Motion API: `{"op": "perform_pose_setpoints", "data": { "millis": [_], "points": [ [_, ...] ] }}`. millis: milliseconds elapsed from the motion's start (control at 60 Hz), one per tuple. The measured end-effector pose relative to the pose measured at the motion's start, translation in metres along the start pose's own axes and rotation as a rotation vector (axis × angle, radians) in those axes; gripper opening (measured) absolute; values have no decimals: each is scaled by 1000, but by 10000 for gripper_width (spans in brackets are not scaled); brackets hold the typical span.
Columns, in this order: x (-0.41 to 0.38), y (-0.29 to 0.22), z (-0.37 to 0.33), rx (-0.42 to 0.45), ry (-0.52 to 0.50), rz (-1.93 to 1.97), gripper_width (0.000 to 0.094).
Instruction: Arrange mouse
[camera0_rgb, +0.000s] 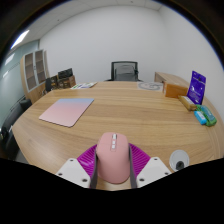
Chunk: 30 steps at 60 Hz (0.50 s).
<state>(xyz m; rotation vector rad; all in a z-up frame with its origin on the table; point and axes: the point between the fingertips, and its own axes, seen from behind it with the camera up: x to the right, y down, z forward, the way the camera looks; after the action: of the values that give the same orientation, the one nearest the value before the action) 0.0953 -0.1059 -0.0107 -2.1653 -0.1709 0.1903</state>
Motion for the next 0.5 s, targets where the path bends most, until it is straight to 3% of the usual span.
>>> {"op": "perform_pose_setpoints", "data": {
  "millis": [150, 367, 500],
  "points": [
    [-10, -12, -1, -47, -1, 35, 414],
    [-103, -106, 27, 52, -29, 13, 415],
    [-169, -147, 78, 64, -17, 25, 414]
  ]
}}
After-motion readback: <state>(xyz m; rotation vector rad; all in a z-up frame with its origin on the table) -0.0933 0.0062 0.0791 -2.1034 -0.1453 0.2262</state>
